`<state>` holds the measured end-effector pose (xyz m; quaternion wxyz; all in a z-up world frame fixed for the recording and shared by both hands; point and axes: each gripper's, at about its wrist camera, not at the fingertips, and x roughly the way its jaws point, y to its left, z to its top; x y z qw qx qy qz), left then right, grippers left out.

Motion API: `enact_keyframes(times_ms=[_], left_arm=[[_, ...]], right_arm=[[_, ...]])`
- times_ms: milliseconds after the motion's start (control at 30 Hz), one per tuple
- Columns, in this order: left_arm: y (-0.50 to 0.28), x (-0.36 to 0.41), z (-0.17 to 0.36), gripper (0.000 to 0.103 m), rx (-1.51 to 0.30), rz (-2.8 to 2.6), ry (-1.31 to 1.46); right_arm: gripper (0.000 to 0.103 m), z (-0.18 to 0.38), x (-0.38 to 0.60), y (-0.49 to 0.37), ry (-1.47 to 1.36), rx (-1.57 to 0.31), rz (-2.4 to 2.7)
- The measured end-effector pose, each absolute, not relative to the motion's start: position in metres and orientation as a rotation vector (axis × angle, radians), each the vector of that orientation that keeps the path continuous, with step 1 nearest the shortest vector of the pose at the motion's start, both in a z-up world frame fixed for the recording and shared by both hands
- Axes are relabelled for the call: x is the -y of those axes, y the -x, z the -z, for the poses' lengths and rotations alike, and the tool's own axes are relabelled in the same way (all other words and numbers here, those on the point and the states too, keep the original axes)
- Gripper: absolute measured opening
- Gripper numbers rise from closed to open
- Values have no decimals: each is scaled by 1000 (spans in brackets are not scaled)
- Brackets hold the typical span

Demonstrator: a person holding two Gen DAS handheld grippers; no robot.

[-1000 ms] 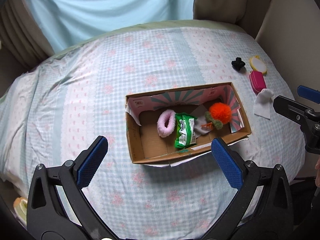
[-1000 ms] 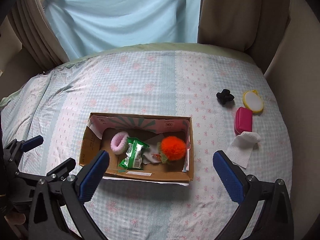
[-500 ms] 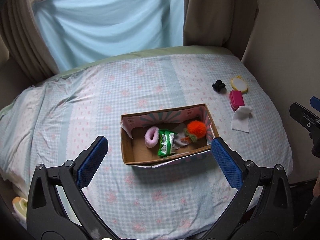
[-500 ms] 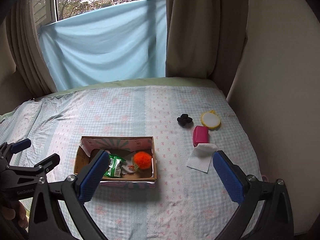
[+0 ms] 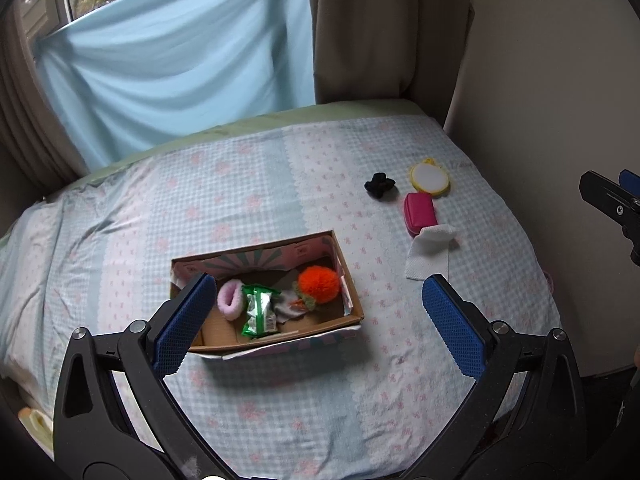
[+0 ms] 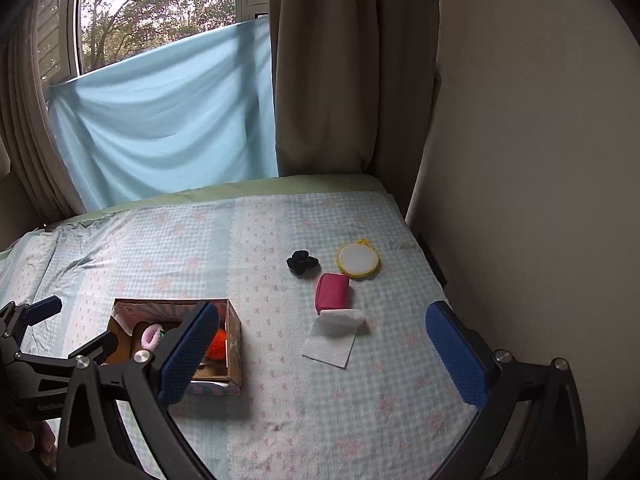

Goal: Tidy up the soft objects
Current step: 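Lift both tools away from the box toward the remaining items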

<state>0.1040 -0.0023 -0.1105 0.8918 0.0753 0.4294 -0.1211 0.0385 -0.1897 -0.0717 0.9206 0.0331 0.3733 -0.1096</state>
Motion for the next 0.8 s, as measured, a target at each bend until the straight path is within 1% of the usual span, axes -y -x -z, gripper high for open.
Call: enact_keyframes(times_ms=[167, 367, 567, 800], left_arm=[[-110, 57, 124, 103, -892, 214, -111], [-124, 121, 155, 103, -911, 204, -102], [-147, 174, 207, 103, -957, 228, -153], [-172, 224, 269, 103, -992, 279, -193]], right_arm=[[103, 80, 253, -61, -57, -761, 170], [103, 106, 323, -101, -35, -772, 99], [103, 141, 369, -148, -1, -809, 45], [103, 185, 398, -198, 6, -853, 0]])
